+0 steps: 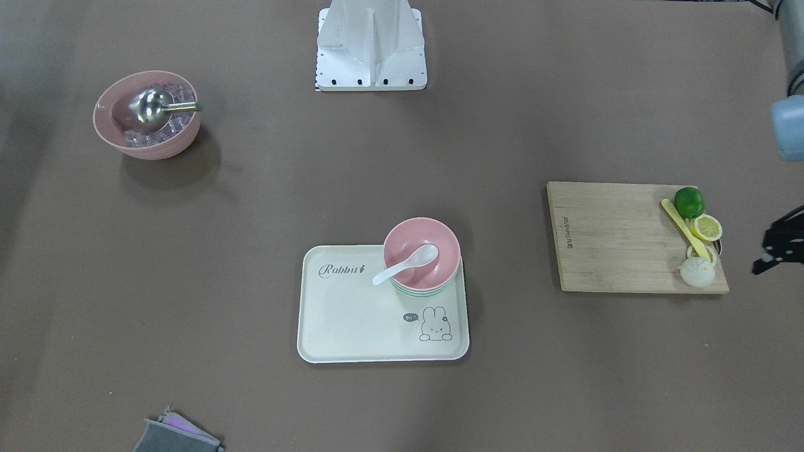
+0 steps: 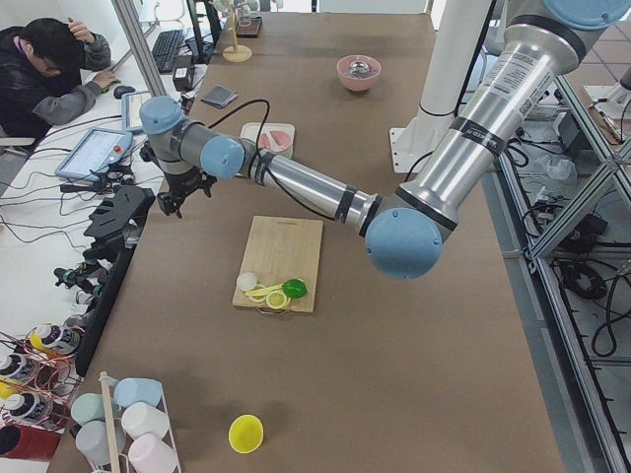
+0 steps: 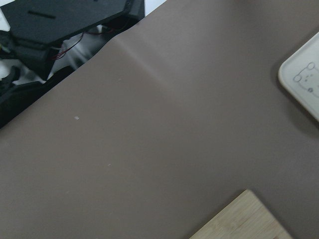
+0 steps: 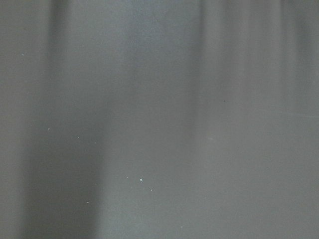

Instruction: Stack pink bowl on green and place spoon

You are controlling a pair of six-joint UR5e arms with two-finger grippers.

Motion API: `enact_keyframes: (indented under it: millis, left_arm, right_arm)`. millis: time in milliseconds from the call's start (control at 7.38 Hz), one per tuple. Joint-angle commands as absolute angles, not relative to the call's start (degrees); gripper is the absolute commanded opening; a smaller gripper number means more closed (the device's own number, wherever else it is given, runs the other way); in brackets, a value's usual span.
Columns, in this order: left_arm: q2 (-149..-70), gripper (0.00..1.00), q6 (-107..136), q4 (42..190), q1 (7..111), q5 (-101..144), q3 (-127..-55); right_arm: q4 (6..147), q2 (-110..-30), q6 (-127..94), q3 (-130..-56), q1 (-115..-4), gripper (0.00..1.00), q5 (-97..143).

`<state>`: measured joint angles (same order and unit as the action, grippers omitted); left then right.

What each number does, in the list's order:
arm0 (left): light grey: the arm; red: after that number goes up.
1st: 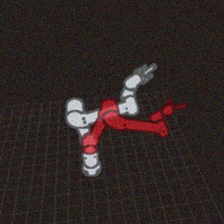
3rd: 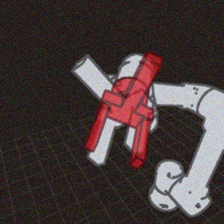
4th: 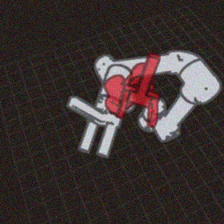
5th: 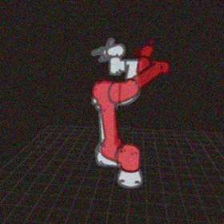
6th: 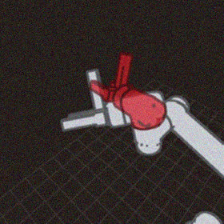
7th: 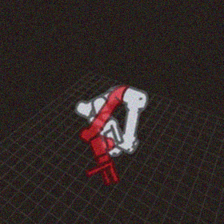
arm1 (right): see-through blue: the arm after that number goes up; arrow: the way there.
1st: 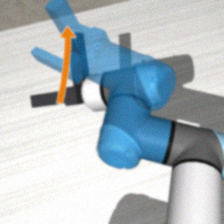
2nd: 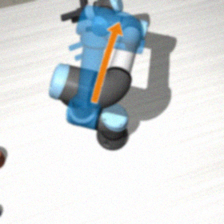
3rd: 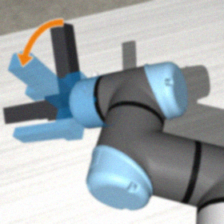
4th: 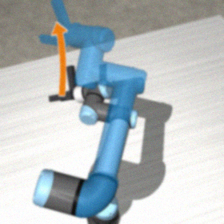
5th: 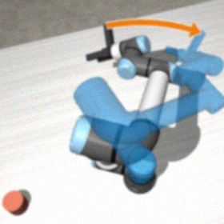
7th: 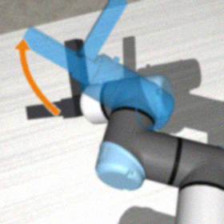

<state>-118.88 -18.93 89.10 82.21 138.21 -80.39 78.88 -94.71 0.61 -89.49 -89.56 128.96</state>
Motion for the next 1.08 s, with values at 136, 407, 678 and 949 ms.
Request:
enact_keyframes:
  millis: [136, 407, 678, 949]
  left_arm:
    - [-104.7, 0.98, -17.4, 98.6, 86.9, 136.9, -76.8]
    - [-103.4, 0.98, -15.6, 101.4, 87.5, 137.4, -77.7]
    - [-101.3, 0.98, -16.1, 101.6, 89.4, 137.5, -82.0]
    - [-97.4, 0.98, -15.6, 101.5, 90.7, 137.2, -89.4]
  right_arm:
    - [78.9, -94.3, 0.6, -89.6, -89.6, 1.0, 129.3]
    - [78.8, -94.1, 0.6, -89.6, -89.6, 1.0, 129.4]
    - [78.9, -93.9, 0.5, -89.6, -89.5, 1.0, 129.5]
    - [78.9, -93.8, 0.5, -89.6, -89.6, 1.0, 130.5]
